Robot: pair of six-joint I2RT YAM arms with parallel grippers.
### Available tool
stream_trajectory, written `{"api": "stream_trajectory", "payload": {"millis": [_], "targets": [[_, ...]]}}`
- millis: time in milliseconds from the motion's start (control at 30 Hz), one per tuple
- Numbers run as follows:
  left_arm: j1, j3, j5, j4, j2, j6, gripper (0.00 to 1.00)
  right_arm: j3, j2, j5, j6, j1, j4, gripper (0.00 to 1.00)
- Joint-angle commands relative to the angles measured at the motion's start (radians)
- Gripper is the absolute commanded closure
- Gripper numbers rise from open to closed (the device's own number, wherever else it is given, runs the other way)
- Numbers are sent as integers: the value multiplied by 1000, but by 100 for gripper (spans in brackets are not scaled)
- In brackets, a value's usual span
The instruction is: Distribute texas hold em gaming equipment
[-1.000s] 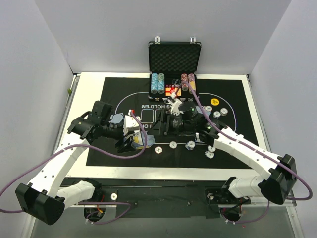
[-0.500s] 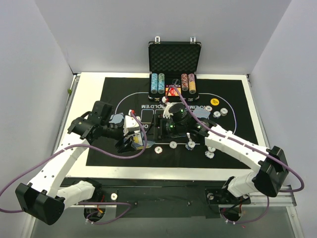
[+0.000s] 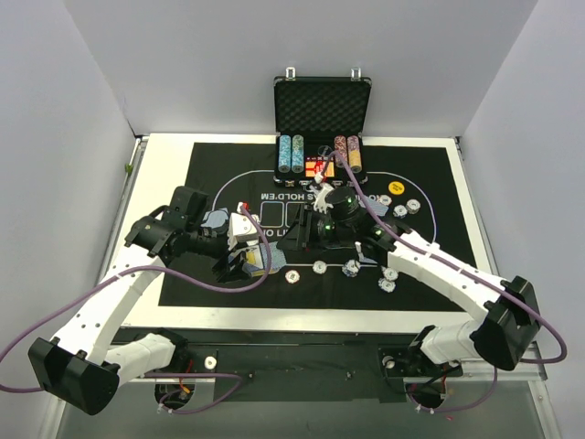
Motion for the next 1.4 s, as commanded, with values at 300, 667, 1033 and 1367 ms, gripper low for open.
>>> {"api": "stream_trajectory", "payload": {"millis": [300, 667, 1033, 1367], "targets": [[-2, 46, 52, 46, -29, -15, 97, -34, -100, 33, 2, -17, 17, 59], [-4, 51, 58, 52, -23, -20, 97, 26, -30, 58, -47, 61, -42, 50], [-4, 56, 60, 58, -26, -28, 98, -14, -36, 47, -30, 46, -2, 74], [-4, 55, 58, 59, -30, -29, 98, -90, -116, 30, 19, -6, 49, 96]]}}
